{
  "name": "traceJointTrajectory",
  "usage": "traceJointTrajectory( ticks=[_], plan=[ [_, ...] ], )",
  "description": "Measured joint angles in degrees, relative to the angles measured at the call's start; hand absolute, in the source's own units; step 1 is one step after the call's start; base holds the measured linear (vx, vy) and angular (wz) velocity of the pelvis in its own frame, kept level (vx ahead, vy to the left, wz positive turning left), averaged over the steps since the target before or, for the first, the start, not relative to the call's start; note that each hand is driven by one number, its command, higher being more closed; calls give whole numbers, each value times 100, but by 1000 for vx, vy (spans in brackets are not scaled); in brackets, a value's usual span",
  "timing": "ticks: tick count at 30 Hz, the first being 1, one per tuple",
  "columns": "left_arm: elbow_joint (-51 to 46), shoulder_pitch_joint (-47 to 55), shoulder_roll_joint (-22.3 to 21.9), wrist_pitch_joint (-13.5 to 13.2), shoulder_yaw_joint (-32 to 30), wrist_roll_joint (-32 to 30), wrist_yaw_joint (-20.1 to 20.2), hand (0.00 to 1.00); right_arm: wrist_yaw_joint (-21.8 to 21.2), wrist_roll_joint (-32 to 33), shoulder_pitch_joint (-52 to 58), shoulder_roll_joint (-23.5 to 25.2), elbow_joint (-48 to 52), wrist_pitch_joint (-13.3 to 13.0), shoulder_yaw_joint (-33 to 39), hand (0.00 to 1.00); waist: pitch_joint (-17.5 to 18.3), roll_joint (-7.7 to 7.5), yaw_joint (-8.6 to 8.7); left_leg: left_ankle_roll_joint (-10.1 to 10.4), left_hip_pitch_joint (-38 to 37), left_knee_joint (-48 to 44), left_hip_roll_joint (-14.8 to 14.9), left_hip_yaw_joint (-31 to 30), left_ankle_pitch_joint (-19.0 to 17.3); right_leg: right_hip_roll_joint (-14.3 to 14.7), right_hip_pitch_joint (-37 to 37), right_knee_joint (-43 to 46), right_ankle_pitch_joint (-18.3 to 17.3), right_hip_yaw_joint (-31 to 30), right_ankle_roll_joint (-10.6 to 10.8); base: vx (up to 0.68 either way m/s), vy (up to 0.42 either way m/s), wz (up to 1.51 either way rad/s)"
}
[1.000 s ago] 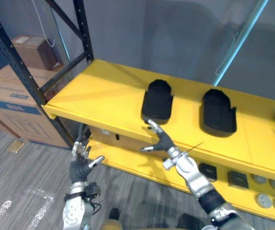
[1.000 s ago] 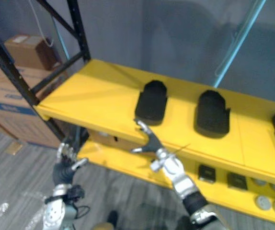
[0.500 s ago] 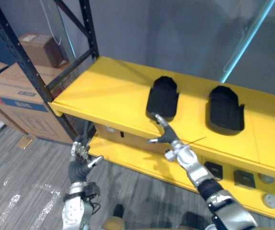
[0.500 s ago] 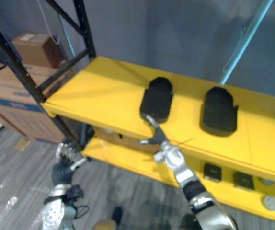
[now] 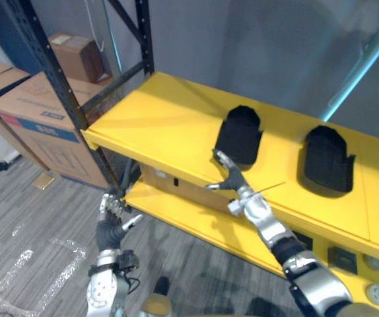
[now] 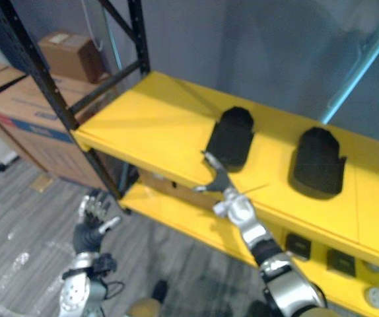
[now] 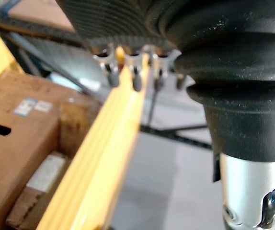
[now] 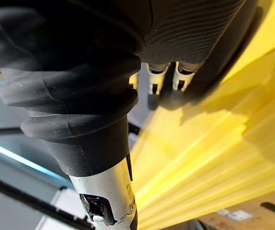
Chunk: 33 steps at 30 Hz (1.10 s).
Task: Walk over and take plastic housings, then place them on the shelf
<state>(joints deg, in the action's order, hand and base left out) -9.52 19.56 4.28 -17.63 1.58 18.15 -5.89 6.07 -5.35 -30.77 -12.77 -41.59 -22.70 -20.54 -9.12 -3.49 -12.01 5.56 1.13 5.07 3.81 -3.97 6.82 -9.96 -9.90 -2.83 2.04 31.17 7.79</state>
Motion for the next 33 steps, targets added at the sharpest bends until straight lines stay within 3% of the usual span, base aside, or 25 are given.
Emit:
traceJointTrajectory(
  ticks=[25, 28, 31, 33],
  plan=[
    [12, -157, 204, -22, 221, 122, -7, 0, 273, -600, -577, -12, -824, -133, -225, 0, -193, 82, -123, 57, 9, -5, 98, -19, 8, 116, -26, -73, 8, 24, -48, 0, 0, 0],
    [28, -160, 205, -28, 264, 133, -7, 0, 272, -606, -674, -17, -855, -364, -268, 0, -194, 82, -124, 57, 14, -4, 98, -19, 7, 115, -21, -73, 8, 24, -48, 0, 0, 0],
    [126, -154, 192, -108, 309, 160, -10, 0, 281, -591, -660, -14, -302, -551, -276, 0, -203, 84, -94, 60, 7, -4, 90, -2, 4, 108, -11, -70, 6, 19, -51, 0, 0, -1],
    [125, -138, 187, -120, 303, 160, -19, 0, 319, -559, -527, -9, 594, -597, -252, 0, -210, 78, -37, 63, 4, -4, 85, 18, 1, 98, 3, -68, 5, 7, -51, 0, 0, -3]
  ],
)
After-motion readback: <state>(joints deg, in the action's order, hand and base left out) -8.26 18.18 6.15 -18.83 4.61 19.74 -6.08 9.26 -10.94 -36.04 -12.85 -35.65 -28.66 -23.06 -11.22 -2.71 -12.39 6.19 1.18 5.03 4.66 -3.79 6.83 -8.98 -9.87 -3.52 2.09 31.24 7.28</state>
